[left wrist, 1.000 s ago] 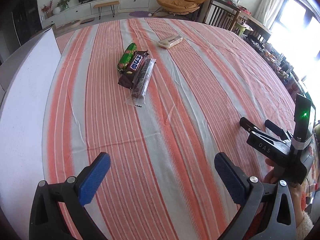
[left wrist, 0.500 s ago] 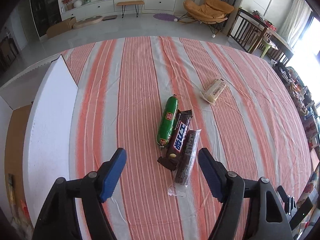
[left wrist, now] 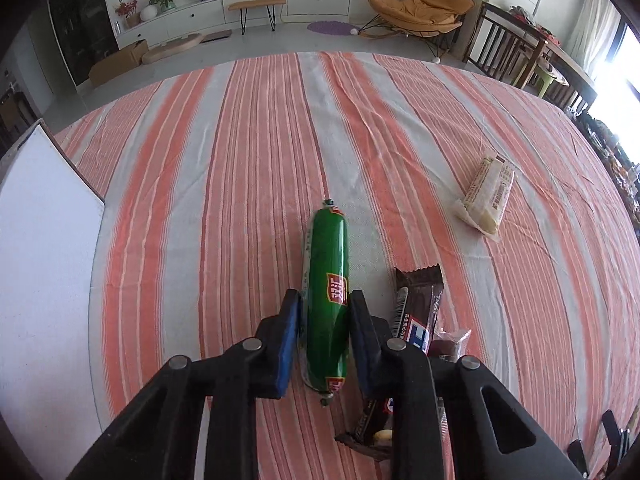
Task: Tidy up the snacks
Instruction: 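Reach the left gripper to the green stick snack and grasp it, then lower the green stick snack back onto the table and open the left gripper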
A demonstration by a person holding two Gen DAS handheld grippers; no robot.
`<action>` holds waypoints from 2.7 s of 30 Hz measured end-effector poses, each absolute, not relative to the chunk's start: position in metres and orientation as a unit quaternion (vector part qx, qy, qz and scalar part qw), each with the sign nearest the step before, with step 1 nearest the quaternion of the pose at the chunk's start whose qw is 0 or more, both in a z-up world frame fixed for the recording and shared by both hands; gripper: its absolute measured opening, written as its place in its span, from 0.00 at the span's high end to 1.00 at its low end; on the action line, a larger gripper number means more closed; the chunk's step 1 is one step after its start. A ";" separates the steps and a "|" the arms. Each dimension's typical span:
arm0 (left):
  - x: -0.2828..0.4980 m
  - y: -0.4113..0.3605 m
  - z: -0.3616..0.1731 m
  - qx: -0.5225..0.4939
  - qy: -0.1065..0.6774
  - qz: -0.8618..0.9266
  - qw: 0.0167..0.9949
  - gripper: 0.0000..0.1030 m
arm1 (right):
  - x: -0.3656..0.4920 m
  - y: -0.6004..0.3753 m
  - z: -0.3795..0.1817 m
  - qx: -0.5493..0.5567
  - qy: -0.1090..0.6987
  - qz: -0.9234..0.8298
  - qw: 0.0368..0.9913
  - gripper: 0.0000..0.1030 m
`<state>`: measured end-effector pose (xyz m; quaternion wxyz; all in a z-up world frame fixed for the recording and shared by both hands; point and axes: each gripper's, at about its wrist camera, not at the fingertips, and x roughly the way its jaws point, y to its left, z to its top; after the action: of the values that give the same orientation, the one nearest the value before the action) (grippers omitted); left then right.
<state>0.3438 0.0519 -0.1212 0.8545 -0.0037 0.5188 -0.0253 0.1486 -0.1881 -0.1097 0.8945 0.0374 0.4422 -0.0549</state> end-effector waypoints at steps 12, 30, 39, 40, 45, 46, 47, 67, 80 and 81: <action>0.250 0.035 -0.121 -0.076 0.502 -0.073 0.859 0.78 | 0.150 -0.188 -0.111 0.035 0.443 -0.055 0.894 0.07; 0.152 0.056 -0.124 -0.021 0.468 -0.020 0.883 0.78 | 0.150 -0.188 -0.111 0.032 0.443 -0.054 0.894 0.07; 0.155 0.057 -0.131 -0.014 0.450 0.018 0.893 0.27 | 0.150 -0.188 -0.111 0.032 0.443 -0.055 0.894 0.07; 0.154 0.059 -0.131 -0.020 0.449 0.020 0.893 0.24 | 0.150 -0.188 -0.111 0.032 0.443 -0.055 0.894 0.07; 0.157 0.059 -0.133 -0.014 0.449 0.028 0.893 0.16 | 0.150 -0.188 -0.111 0.032 0.443 -0.055 0.894 0.07; 0.157 0.060 -0.134 -0.014 0.450 0.031 0.892 0.12 | 0.150 -0.188 -0.111 0.032 0.443 -0.055 0.894 0.07; 0.158 0.060 -0.135 -0.015 0.452 0.032 0.891 0.10 | 0.150 -0.188 -0.111 0.032 0.443 -0.055 0.894 0.07; 0.162 0.065 -0.139 -0.008 0.460 0.012 0.888 0.00 | 0.150 -0.187 -0.111 0.033 0.443 -0.054 0.894 0.07; 0.162 0.065 -0.139 -0.008 0.459 0.012 0.888 0.00 | 0.208 -0.142 -0.072 0.059 0.465 0.102 0.878 0.11; 0.162 0.065 -0.139 -0.008 0.459 0.012 0.888 0.00 | 0.218 -0.128 -0.070 0.041 0.471 0.120 0.873 0.12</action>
<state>0.1616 0.0653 -0.1386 0.8881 -0.0077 0.4595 0.0122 0.2175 -0.1275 -0.0701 0.8731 0.0413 0.4708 0.1199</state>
